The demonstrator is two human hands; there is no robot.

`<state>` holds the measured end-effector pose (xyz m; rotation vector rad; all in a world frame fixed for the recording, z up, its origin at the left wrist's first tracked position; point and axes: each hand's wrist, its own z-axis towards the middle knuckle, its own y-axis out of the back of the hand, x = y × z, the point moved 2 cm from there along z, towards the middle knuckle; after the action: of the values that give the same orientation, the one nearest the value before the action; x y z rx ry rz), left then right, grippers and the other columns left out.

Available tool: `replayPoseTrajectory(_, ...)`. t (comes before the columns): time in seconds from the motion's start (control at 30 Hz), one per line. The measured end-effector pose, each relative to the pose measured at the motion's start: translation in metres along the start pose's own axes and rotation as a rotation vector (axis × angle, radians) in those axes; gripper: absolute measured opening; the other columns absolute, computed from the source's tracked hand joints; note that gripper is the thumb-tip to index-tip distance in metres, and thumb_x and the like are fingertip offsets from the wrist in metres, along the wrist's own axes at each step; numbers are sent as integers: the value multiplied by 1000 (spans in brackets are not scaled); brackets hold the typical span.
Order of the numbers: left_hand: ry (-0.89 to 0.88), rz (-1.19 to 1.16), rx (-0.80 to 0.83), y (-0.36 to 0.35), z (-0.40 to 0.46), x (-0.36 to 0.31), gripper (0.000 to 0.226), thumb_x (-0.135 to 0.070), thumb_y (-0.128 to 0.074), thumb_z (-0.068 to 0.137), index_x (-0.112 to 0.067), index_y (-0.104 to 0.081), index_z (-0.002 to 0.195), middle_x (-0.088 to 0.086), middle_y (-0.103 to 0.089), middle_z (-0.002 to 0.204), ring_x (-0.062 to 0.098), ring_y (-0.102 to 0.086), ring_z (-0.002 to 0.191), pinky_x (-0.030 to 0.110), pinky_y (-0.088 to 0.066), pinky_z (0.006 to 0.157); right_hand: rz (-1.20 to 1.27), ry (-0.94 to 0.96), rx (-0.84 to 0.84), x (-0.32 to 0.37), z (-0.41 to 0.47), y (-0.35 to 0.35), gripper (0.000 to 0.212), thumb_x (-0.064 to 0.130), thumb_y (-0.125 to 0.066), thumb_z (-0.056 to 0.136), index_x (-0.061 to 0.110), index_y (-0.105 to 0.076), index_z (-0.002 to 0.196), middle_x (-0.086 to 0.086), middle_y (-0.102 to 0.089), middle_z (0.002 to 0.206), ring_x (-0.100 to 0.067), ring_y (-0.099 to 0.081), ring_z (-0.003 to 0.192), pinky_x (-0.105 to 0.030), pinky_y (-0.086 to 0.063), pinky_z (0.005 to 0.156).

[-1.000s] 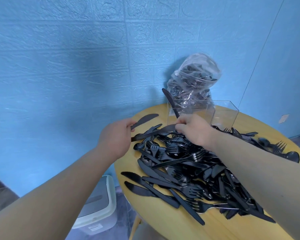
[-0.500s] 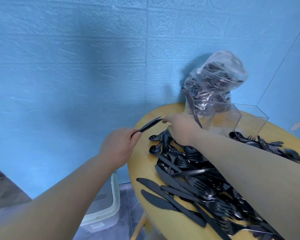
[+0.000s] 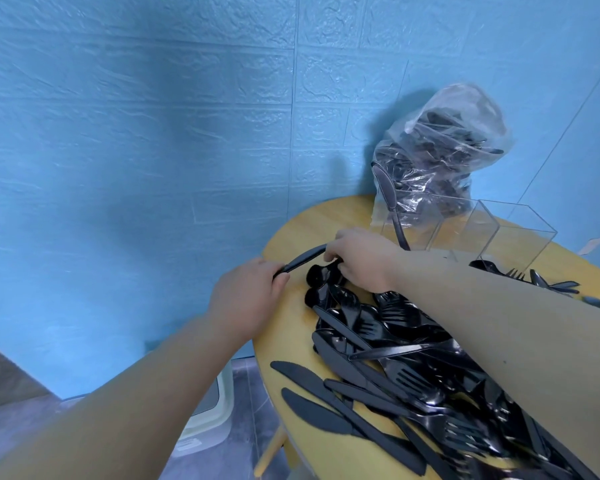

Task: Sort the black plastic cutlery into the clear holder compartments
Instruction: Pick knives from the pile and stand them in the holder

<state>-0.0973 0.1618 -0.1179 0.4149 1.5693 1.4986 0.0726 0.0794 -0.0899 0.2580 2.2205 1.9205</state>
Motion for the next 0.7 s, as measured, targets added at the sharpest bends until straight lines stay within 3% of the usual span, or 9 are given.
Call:
replayPoseTrajectory(0.13, 3, 5, -4, -3, -2, -4, 37, -36, -30, 102, -27, -54, 129, -2, -57, 118, 19, -54, 109, 35, -45, 86, 5, 38, -47, -2, -6, 1, 31, 9, -44, 93, 18, -60, 119, -3, -52, 113, -23, -50, 104, -27, -38, 79)
replayPoseTrajectory(0.23, 4, 4, -25, -4, -4, -6, 37, -35, -30, 103, -26, -53, 130, -2, -57, 119, 18, -53, 109, 32, -44, 85, 6, 49, -76, -3, -10, 3, 26, 11, -45, 94, 17, -62, 112, -2, -51, 109, -22, -51, 99, -25, -33, 73)
replayPoseTrajectory(0.4, -2, -51, -75, -4, -8, -6, 37, -33, -33, 102, -25, -52, 133, -2, -57, 119, 18, -53, 110, 30, -40, 85, 41, 43, -142, -7, -17, 6, 25, 13, -45, 93, 16, -63, 111, -2, -54, 106, -24, -54, 98, -27, -36, 72)
replayPoseTrajectory(0.57, -22, -92, -92, -1, -7, -11, 37, -33, -35, 102, -25, -52, 133, -2, -57, 116, 19, -53, 107, 30, -41, 85, 77, 26, -276, -13, -30, 21, 24, 15, -49, 93, 15, -65, 111, -3, -66, 106, -24, -60, 96, -35, -48, 85)
replayPoseTrajectory(0.7, -39, -95, -89, 2, -5, -17, 36, -31, -36, 102, -23, -54, 131, 0, -58, 114, 19, -53, 106, 30, -41, 85, 106, 29, -379, -21, -44, 27, 21, 15, -49, 93, 15, -65, 108, -5, -68, 96, -26, -59, 91, -35, -46, 81)
